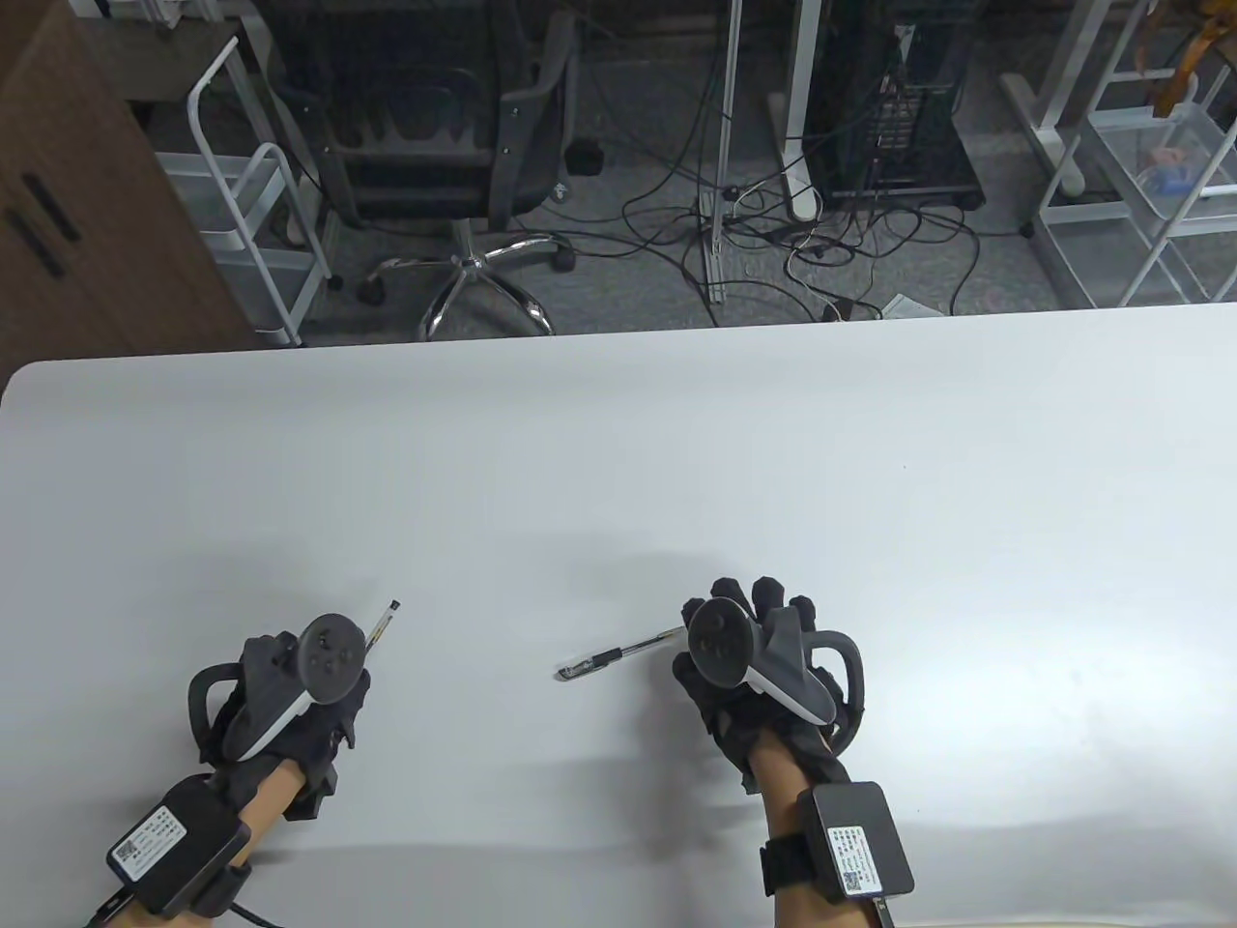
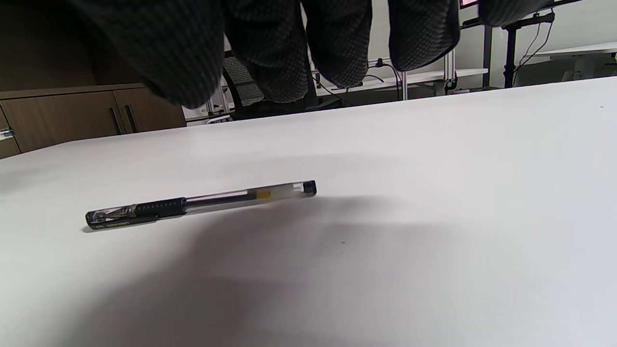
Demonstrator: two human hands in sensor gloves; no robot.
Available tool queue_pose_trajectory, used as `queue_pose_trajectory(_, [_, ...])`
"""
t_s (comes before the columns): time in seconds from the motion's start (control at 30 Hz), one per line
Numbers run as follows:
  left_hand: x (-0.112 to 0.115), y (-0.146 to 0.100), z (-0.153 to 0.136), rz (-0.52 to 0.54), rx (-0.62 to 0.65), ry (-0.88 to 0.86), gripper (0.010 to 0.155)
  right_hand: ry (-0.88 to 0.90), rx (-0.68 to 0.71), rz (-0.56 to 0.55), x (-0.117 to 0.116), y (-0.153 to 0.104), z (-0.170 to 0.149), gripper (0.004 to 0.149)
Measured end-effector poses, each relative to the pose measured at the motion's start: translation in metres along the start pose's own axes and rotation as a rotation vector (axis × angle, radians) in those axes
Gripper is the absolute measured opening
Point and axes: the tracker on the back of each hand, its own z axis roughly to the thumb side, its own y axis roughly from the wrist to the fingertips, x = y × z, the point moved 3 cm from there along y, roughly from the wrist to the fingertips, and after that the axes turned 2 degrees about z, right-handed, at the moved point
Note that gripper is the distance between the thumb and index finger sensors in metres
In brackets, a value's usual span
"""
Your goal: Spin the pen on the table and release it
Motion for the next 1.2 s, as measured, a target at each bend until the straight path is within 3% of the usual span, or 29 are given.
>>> queue_pose_trajectory(0.27, [0.025,0.009,0.003,-0.04,-0.008,0.096,0.054,-0.012,-0.005,0.013,-0.001,0.001,0.0,0.065])
queue_pose_trajectory(0.43, [0.048,0.012,0.0,-0.118,-0.052,0.165,0.056,-0.019,-0.008,0.019,-0.001,0.001,0.0,0.065])
queue_pose_trajectory(0.9, [0.045,0.012,0.0,-0.079,-0.056,0.156,0.051,-0.035,0.007,0.034,-0.005,0.001,0.005,0.064])
queue_pose_trajectory(0.97, [0.035,0.011,-0.002,-0.031,-0.044,0.153,0.046,-0.03,0.008,0.035,-0.004,0.0,0.005,0.064])
queue_pose_trajectory(1.07, [0.007,0.012,-0.01,0.058,-0.03,-0.039,0.044,-0.014,0.009,0.025,-0.002,0.0,0.003,0.064])
queue_pose_trajectory(1.2, [-0.008,0.009,-0.023,0.069,-0.022,-0.203,0.046,-0.008,0.004,0.028,-0.003,0.0,0.001,0.064])
